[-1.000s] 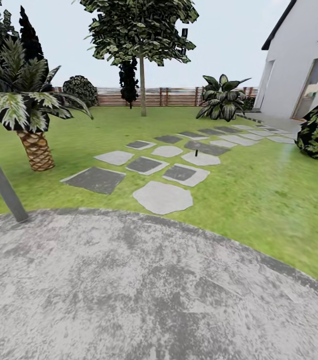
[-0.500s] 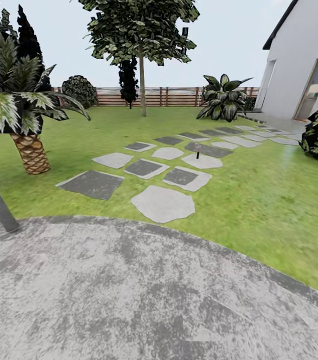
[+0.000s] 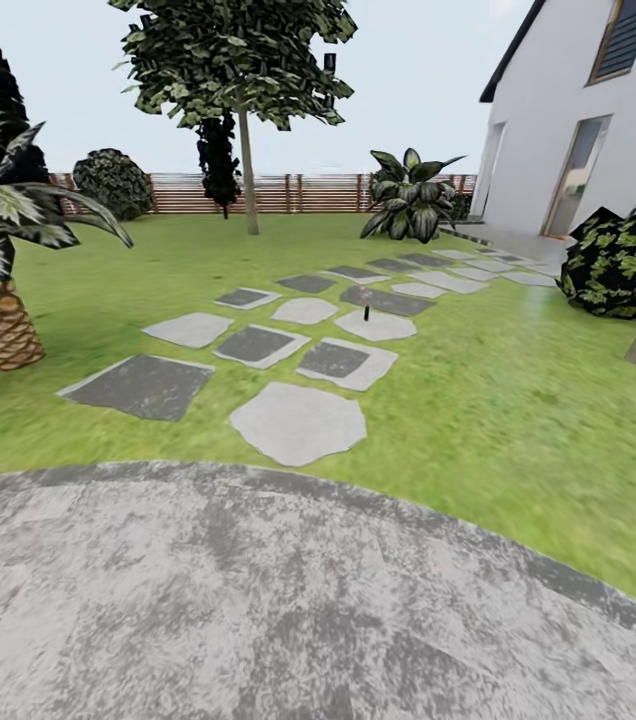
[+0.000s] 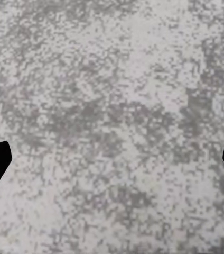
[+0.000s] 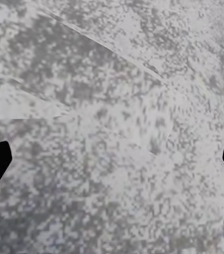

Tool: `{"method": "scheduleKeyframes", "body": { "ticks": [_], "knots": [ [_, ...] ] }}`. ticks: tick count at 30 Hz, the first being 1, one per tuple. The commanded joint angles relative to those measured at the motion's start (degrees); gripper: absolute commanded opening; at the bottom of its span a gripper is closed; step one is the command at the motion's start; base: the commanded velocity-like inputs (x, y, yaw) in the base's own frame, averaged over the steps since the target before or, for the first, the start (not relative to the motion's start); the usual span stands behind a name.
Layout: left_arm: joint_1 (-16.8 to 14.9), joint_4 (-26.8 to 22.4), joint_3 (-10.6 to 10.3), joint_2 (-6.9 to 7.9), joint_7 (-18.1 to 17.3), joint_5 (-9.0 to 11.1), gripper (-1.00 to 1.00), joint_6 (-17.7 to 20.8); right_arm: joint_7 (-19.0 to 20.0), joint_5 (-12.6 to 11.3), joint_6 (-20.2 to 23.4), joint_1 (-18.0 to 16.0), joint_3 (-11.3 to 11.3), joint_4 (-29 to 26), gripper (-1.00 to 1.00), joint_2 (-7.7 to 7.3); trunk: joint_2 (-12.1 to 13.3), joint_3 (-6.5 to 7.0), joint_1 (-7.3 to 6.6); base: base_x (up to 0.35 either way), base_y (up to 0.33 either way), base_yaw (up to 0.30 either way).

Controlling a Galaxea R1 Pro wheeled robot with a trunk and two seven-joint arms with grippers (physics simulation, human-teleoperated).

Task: In the garden, pick up the pesticide atomizer on the floor and spray pesticide onto both trees until each tree trunk is fully covered.

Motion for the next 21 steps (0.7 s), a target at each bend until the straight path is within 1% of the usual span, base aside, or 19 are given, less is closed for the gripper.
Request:
{"method": "scheduleKeyframes", "body": {
  "ticks": [1,21],
  "knots": [
    [0.0,0.0,0.0,0.00,0.0,0.0,1.00,0.0,0.0,0.0,0.0,0.0,0.0,0.0,1.00,0.01,0.0,0.00,0.00,0.340,0.000,-0.109],
    [0.0,0.0,0.0,0.00,0.0,0.0,1.00,0.0,0.1,0.0,0.0,0.0,0.0,0.0,1.00,0.01,0.0,0.00,0.00,0.340,0.000,-0.008]
  ]
}}
